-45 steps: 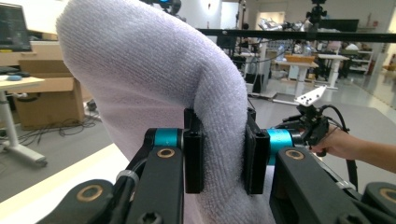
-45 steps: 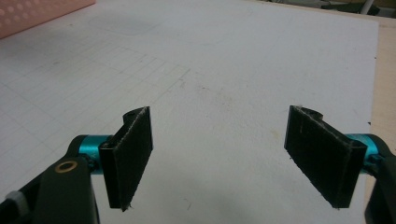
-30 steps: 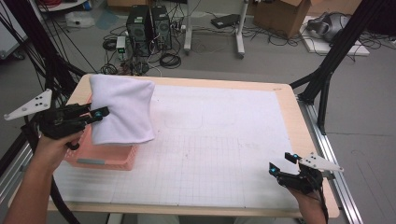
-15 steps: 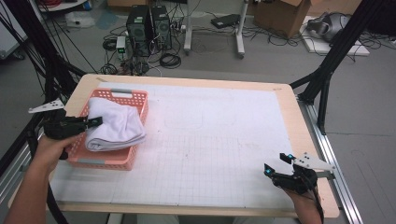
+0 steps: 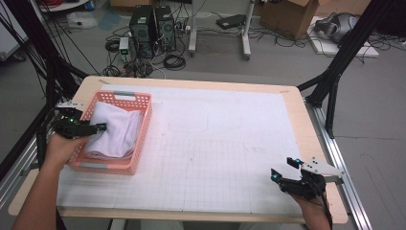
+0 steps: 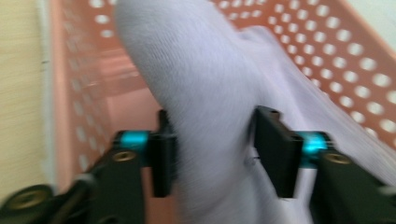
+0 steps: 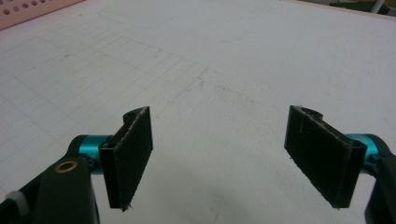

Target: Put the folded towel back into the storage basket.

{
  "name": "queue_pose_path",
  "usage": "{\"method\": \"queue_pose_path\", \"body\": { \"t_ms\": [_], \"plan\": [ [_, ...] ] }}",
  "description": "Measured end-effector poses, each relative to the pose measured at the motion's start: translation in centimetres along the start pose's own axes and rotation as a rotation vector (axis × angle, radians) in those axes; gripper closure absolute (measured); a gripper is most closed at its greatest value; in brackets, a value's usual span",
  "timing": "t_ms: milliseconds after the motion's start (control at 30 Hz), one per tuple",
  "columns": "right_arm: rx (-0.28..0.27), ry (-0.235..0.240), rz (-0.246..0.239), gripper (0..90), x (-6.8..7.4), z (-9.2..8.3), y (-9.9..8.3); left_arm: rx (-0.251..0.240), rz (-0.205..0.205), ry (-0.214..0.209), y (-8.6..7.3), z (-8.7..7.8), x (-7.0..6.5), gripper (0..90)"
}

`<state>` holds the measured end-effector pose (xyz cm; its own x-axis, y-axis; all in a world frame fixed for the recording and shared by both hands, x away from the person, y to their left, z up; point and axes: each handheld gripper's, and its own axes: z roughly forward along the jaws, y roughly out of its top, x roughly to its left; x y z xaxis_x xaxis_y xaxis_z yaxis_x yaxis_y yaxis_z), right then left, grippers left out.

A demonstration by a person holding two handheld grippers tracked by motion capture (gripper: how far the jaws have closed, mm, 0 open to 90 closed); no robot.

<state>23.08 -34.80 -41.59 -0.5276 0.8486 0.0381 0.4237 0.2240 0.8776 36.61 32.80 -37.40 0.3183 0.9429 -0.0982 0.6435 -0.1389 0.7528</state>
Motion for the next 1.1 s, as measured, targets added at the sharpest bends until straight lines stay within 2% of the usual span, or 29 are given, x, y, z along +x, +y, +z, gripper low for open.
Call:
{"method": "queue_pose_path", "body": {
  "t_ms": [33, 67, 100, 133, 167, 200, 233, 267, 333, 367, 400, 433, 533, 567, 600, 633, 667, 733, 833, 867, 900, 933, 967, 1000, 1033, 1067, 1100],
  "plan": [
    [0.002, -0.001, -0.003, 22.5, 0.0, 0.0, 0.0, -0.022, -0.002, 0.02, 0.0, -0.2, 0.0, 40.4],
    [0.002, 0.0, -0.003, 22.5, 0.1, 0.0, 0.0, -0.063, -0.007, 0.046, 0.1, -0.7, 0.0, 37.2],
    [0.004, 0.0, -0.003, 22.5, 0.1, 0.0, 0.1, -0.063, -0.007, 0.046, 0.1, -0.7, 0.0, 35.3],
    [0.004, 0.0, -0.003, 22.5, 0.1, 0.0, 0.1, -0.091, -0.005, 0.061, 0.2, -1.2, -0.1, 35.9],
    [0.002, 0.002, -0.004, 22.5, 0.1, 0.0, 0.1, -0.136, -0.003, 0.097, 0.4, -2.0, -0.4, 35.5],
    [0.002, 0.002, -0.004, 22.5, 0.1, 0.0, 0.1, -0.136, -0.003, 0.097, 0.4, -2.0, -0.4, 35.7],
    [0.003, 0.005, -0.001, 22.5, 0.2, 0.1, 0.1, -0.165, -0.014, 0.045, 0.4, -2.3, -0.8, 37.8],
    [0.002, 0.005, -0.001, 22.5, 0.2, 0.1, 0.2, -0.148, -0.011, 0.008, 0.3, -2.0, -1.1, 38.8],
    [0.004, 0.01, -0.006, 22.5, 0.3, 0.1, 0.2, -0.108, -0.003, -0.019, 0.2, -1.3, -1.7, 41.9],
    [0.004, 0.01, -0.006, 22.5, 0.3, 0.1, 0.2, -0.108, -0.003, -0.019, 0.2, -1.3, -1.7, 42.0],
    [0.003, 0.01, -0.007, 22.5, 0.4, 0.1, 0.2, -0.063, -0.003, -0.025, 0.0, -0.3, -2.2, 42.0],
    [0.003, 0.01, -0.008, 22.5, 0.4, 0.1, 0.2, -0.046, 0.0, -0.025, -0.1, 0.0, -2.3, 42.1],
    [0.001, 0.01, -0.01, 22.5, 0.4, 0.1, 0.2, 0.062, 0.004, -0.019, -0.1, 1.8, -3.0, 44.0],
    [-0.004, 0.008, -0.011, 22.5, 0.3, 0.0, 0.2, 0.062, 0.004, -0.019, -0.1, 1.8, -3.0, 43.8],
    [-0.001, 0.009, -0.009, 22.5, 0.3, 0.0, 0.2, 0.121, 0.027, -0.011, 0.0, 2.6, -3.4, 44.0],
    [-0.002, 0.009, -0.009, 22.5, 0.3, 0.0, 0.2, 0.121, 0.027, -0.011, 0.0, 2.6, -3.4, 44.4],
    [-0.001, 0.006, -0.008, 22.5, 0.3, -0.1, 0.2, 0.193, 0.044, 0.004, 0.0, 3.5, -3.6, 43.8],
    [-0.002, 0.008, -0.008, 22.5, 0.3, -0.1, 0.2, 0.242, 0.038, 0.004, -0.2, 4.3, -3.8, 43.7],
    [0.003, 0.011, -0.007, 22.5, 0.3, -0.1, 0.2, 0.253, 0.052, 0.018, -0.2, 4.7, -4.1, 41.4],
    [0.003, 0.012, -0.004, 22.5, 0.3, 0.0, 0.2, 0.211, 0.044, 0.021, -0.2, 4.6, -4.3, 41.1],
    [0.002, 0.012, -0.004, 22.5, 0.3, 0.0, 0.2, 0.211, 0.044, 0.021, -0.2, 4.6, -4.3, 41.0],
    [0.0, 0.013, -0.009, 22.5, 0.3, 0.0, 0.2, 0.165, 0.024, 0.007, -0.3, 4.3, -4.2, 41.0],
    [-0.002, 0.012, -0.012, 22.5, 0.2, -0.1, 0.2, 0.107, 0.002, -0.007, -0.3, 3.9, -4.2, 40.7],
    [0.0, 0.011, -0.007, 22.5, 0.2, -0.1, 0.2, 0.007, -0.015, -0.037, -0.3, 3.0, -4.2, 39.4],
    [0.0, 0.011, -0.007, 22.5, 0.2, -0.1, 0.2, 0.007, -0.015, -0.037, -0.3, 3.0, -4.2, 38.2],
    [-0.003, 0.011, -0.004, 22.5, 0.2, -0.1, 0.2, -0.118, -0.03, -0.063, -0.3, 1.8, -4.3, 37.4],
    [-0.003, 0.011, -0.004, 22.5, 0.2, -0.1, 0.2, -0.118, -0.03, -0.063, -0.3, 1.8, -4.3, 37.2]
  ]
}}
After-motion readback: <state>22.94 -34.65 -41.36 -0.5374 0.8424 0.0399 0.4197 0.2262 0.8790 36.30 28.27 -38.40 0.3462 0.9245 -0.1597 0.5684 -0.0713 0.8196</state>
